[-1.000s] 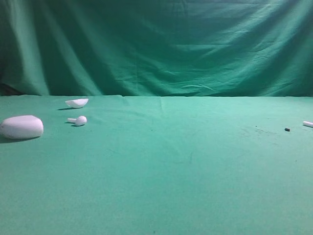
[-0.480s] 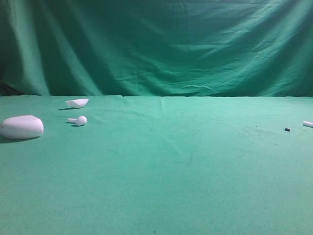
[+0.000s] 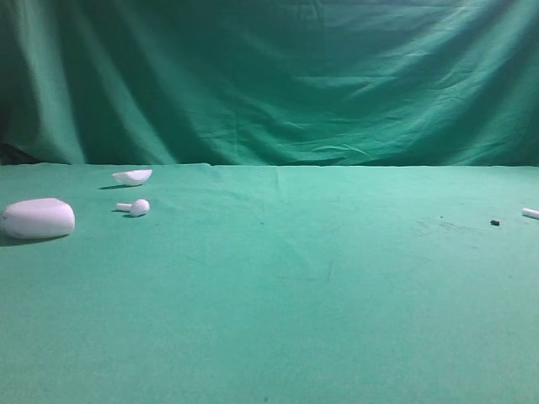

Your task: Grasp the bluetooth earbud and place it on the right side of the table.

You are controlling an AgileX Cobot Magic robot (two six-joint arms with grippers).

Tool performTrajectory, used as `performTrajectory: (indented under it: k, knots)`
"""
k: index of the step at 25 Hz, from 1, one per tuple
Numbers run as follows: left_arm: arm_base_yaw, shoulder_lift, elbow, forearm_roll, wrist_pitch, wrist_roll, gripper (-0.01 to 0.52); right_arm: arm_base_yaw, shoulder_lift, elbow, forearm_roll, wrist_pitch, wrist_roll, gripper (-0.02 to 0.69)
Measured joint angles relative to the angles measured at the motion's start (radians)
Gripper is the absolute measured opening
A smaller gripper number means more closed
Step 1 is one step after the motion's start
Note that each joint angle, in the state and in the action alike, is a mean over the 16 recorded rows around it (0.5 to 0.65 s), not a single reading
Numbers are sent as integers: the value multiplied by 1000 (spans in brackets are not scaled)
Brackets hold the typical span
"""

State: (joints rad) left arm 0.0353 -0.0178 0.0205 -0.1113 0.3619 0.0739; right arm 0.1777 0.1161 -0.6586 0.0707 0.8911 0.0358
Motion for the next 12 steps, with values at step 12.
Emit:
performTrajectory:
  k: [12]
  knots:
    - [0,0,0,0,0,0,0,-24,-90,406,-139,-426,2,9]
